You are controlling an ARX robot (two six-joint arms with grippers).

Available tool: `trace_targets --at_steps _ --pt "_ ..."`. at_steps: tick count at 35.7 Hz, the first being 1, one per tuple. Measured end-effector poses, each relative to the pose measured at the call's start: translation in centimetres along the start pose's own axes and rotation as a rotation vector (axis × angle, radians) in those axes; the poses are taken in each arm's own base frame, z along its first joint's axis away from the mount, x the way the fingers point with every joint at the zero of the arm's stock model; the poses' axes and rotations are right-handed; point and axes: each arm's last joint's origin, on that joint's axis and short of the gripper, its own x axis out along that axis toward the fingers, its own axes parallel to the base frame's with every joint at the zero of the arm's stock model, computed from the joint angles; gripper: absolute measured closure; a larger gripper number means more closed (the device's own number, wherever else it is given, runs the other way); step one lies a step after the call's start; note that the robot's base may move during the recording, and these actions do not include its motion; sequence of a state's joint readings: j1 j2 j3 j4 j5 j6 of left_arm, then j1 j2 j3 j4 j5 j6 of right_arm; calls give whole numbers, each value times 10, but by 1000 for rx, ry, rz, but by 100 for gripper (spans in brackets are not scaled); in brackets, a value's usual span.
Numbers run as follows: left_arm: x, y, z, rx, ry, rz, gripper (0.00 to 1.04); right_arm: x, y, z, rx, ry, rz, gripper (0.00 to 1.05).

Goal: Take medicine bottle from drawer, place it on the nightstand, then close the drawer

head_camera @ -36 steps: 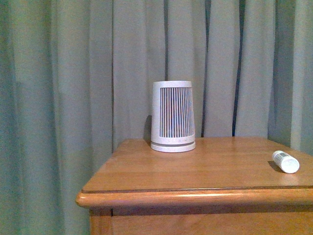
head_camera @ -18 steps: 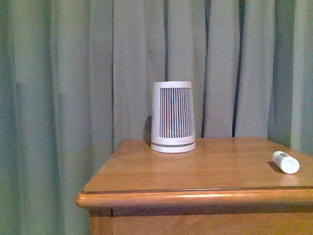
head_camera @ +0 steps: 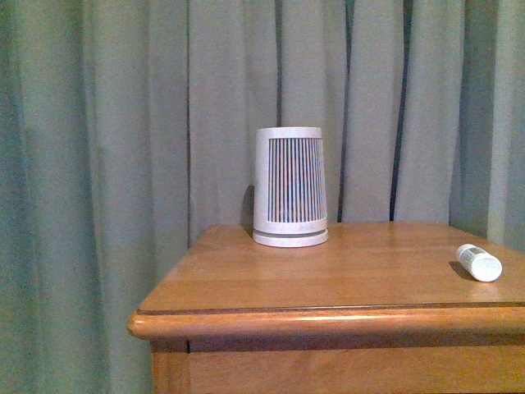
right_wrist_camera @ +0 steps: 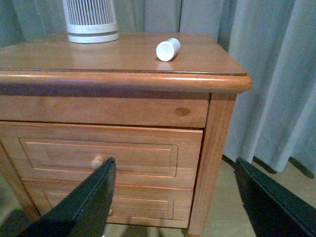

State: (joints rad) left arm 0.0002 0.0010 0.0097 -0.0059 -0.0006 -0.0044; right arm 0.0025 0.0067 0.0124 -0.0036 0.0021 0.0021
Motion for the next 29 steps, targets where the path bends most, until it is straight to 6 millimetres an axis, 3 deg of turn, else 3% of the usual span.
trace_targets --at_steps 5,7,29 --pt "0 0 0 0 0 0 7 0 0 0 0 0 0 9" --pt "0 0 0 0 0 0 7 0 0 0 0 0 0 5" --pt "0 0 0 0 0 0 7 0 0 0 0 0 0 7"
